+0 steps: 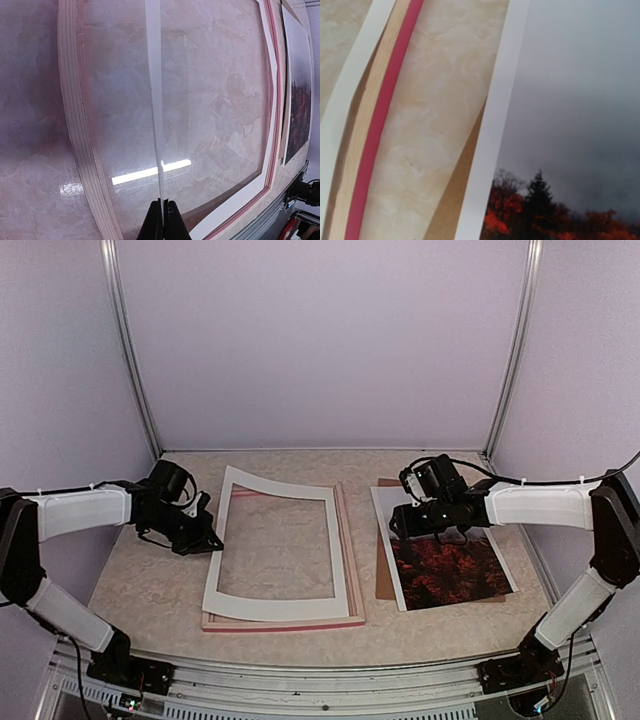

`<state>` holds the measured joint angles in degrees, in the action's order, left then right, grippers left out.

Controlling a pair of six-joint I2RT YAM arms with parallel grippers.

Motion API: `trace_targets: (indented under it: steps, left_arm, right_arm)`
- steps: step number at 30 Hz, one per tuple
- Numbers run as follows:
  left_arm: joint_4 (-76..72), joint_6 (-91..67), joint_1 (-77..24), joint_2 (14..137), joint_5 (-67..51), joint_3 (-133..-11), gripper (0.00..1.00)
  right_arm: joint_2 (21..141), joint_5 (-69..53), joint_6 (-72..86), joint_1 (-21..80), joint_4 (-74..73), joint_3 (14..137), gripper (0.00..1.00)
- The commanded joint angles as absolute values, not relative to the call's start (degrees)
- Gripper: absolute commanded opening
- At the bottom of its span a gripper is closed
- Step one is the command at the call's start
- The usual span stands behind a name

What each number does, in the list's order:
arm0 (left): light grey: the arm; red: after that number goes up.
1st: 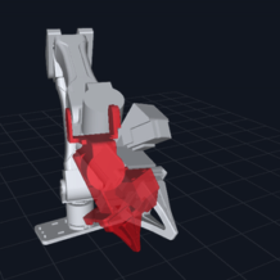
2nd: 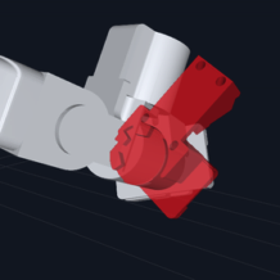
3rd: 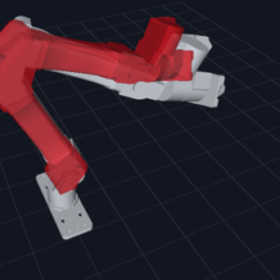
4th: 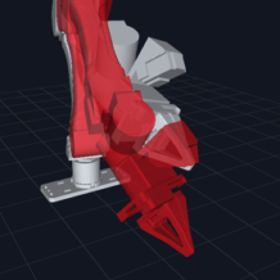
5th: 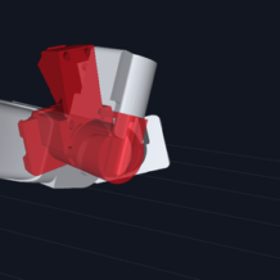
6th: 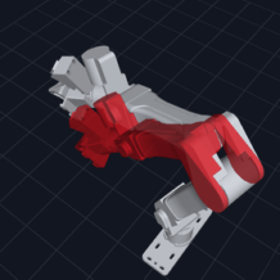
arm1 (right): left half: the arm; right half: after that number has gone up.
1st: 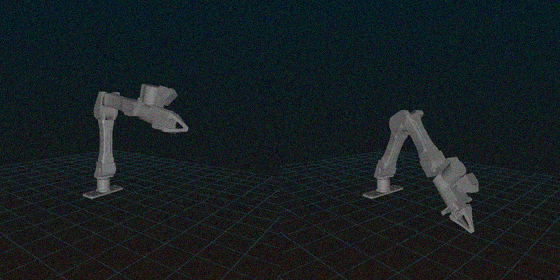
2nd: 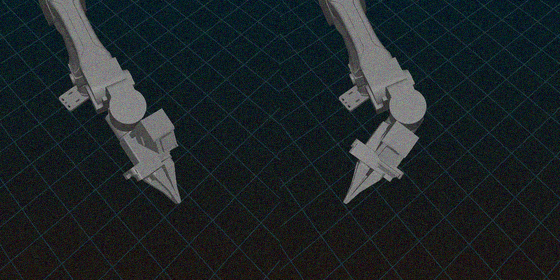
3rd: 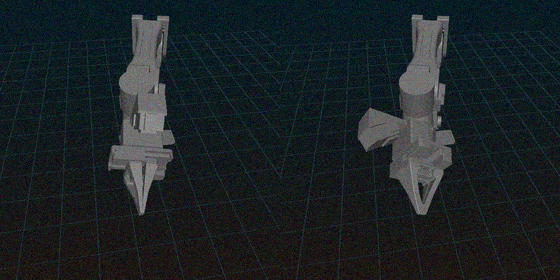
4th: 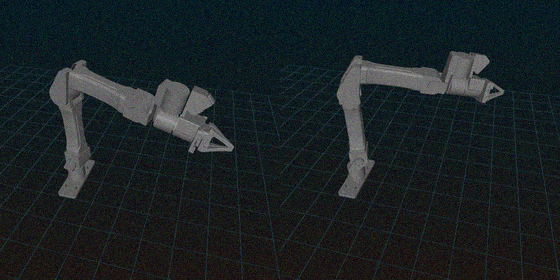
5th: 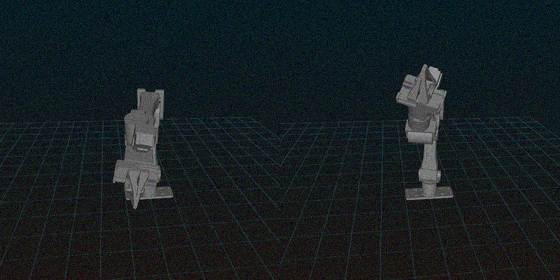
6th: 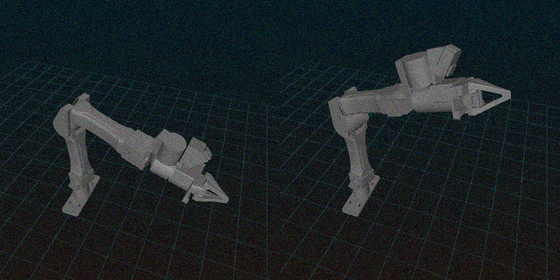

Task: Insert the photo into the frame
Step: Place the mat board on the glass panel.

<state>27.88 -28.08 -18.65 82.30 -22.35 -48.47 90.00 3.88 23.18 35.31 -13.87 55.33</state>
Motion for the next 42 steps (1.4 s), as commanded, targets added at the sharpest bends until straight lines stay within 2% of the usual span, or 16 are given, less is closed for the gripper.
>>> trace_targets:
  steps: [1, 18, 26, 38, 42]
  left_arm:
    - [24.99, -28.93, -18.14, 83.06, -23.69, -47.50, 0.00]
    - [21.69, -30.97, -19.33, 83.15, -24.00, -45.07, 0.04]
    - [22.59, -30.76, -20.85, 84.07, -21.91, -45.94, 0.13]
    - [24.36, -30.37, -21.88, 83.38, -18.88, -46.37, 0.11]
    - [25.57, -29.62, -21.88, 82.82, -16.56, -47.14, 0.05]
  right_arm:
    - [90.44, 3.68, 22.84, 34.75, -13.18, 54.62, 0.54]
    - [91.24, 2.93, 23.12, 34.76, -13.09, 54.93, 0.54]
    - [91.51, 2.60, 23.33, 34.80, -12.79, 54.60, 0.54]
    - [91.85, 2.19, 23.46, 34.80, -12.59, 54.66, 0.54]
    - [92.14, 1.96, 23.44, 34.80, -12.48, 54.65, 0.54]
